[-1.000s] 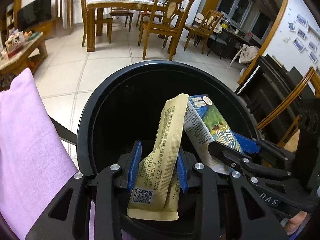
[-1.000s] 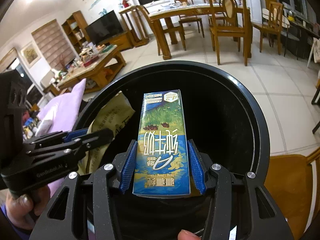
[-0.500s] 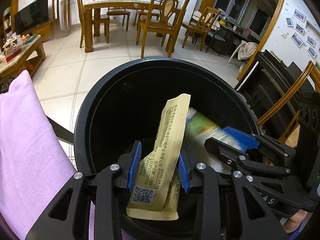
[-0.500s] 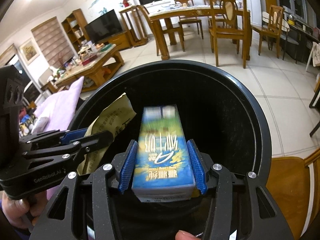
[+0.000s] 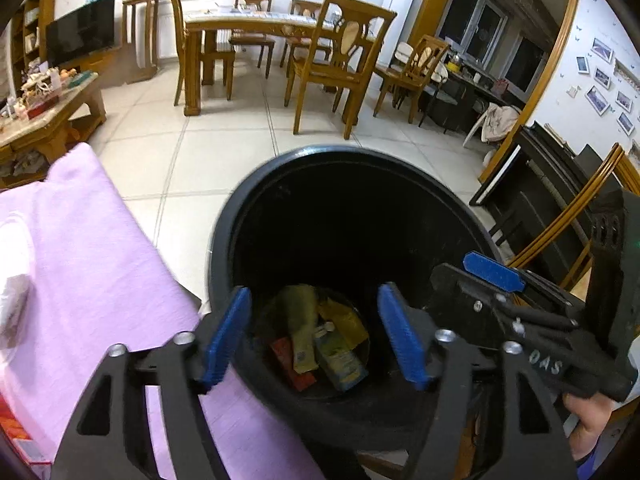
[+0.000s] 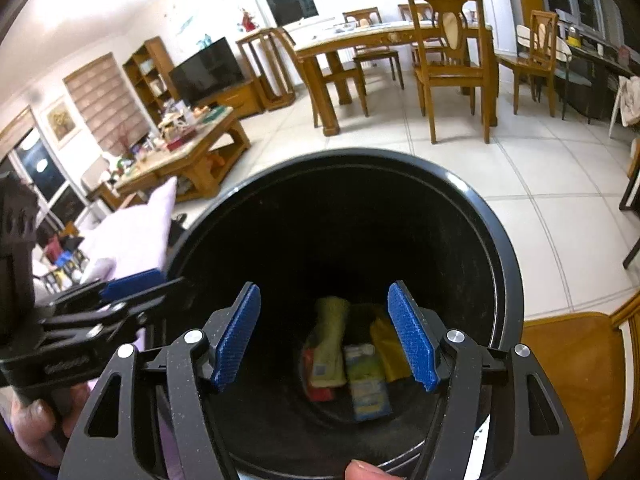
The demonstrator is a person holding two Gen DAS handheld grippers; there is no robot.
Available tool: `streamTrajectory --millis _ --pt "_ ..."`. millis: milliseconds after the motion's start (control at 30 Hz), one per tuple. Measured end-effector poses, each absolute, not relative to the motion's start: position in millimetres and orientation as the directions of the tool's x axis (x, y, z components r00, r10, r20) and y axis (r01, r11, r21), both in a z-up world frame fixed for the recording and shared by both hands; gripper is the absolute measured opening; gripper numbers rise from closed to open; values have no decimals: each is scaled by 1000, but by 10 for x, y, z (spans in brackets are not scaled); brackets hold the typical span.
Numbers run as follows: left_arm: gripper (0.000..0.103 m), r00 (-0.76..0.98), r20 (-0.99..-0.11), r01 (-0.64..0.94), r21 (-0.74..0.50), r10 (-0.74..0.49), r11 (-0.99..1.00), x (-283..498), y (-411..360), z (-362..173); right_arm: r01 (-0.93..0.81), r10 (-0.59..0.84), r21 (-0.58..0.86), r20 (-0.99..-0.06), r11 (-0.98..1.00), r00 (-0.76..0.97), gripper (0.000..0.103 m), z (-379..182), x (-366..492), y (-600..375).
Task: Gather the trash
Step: 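Carry both items over the black bin and open both grippers to drop them, then grasp the clear plastic tray with left gripper while right gripper grasps red carton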
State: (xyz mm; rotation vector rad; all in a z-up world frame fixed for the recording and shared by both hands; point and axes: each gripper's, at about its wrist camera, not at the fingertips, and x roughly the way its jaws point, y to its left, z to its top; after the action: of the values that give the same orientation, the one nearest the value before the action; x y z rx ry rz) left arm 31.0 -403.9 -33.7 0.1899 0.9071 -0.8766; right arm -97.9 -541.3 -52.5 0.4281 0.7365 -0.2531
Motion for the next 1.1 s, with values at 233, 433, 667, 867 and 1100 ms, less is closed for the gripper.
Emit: streamTrajectory --millis 233,433,667,867,1100 --pt "69 354 -722 702 -214 -594 679 317 -3520 -99 310 -45 283 -669 908 742 71 -320 -885 -5093" --pt "69 428 -709 612 -229 -561 757 421 -2669 53 175 49 267 -663 948 747 71 -158 -618 -4451" --pt "69 568 -712 389 -210 -413 897 386 -1290 106 -39 198 243 -674 969 712 71 -132 -288 -3472" --pt "69 611 -757 161 -169 -233 972 446 -307 -14 -169 279 224 -697 960 660 71 -169 -55 -2714" --pt "70 561 -808 63 -175 -180 982 619 57 -335 -252 282 158 -749 955 600 73 -328 92 -2129"
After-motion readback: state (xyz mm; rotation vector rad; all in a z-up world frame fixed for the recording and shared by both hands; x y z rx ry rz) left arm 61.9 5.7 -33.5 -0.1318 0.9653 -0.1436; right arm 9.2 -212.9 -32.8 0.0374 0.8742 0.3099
